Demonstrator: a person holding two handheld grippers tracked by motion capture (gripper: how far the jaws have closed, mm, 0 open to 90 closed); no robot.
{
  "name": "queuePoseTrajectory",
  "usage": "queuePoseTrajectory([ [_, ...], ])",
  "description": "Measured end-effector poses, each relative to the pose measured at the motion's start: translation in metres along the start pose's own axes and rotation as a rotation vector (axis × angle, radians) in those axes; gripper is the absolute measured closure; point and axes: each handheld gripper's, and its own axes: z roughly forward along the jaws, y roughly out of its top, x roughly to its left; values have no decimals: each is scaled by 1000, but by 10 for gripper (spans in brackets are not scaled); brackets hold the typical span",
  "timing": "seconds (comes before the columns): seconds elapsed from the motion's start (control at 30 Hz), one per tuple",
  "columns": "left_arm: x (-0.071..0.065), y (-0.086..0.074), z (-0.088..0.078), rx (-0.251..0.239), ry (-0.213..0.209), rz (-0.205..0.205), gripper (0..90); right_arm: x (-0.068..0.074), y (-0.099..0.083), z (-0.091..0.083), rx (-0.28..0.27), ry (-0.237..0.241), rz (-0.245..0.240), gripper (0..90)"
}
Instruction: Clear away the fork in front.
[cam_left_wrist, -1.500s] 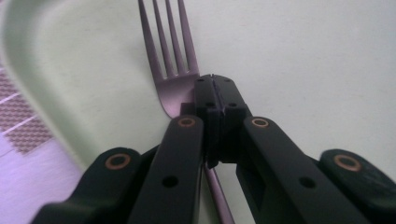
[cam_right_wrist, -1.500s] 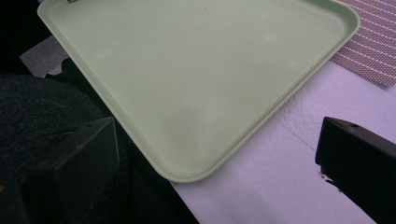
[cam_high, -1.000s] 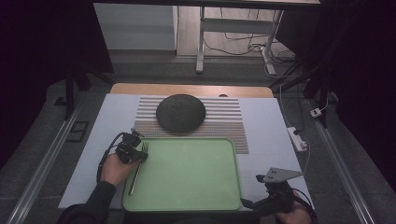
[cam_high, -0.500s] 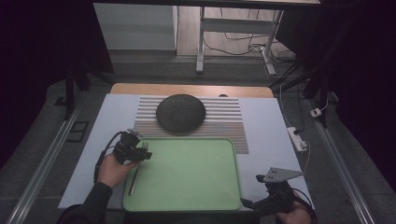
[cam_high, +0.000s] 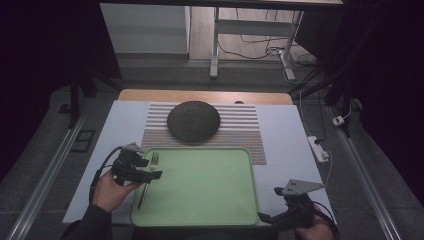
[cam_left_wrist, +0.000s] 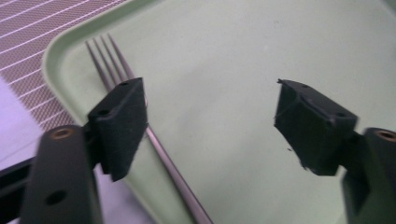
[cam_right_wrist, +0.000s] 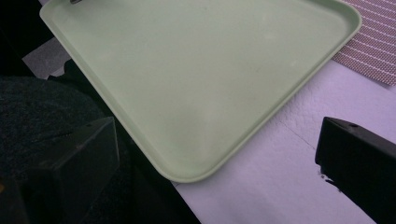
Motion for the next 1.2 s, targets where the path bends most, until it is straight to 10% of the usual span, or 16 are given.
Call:
queuePoseTrajectory([
  [0.5, -8, -50, -42, -155, -98, -36, 48, 0, 0, 0, 5, 0, 5, 0],
  [1.2, -9, -84, -59, -138, -18, -66, 0, -1, 1, 2, 14, -7, 11, 0],
])
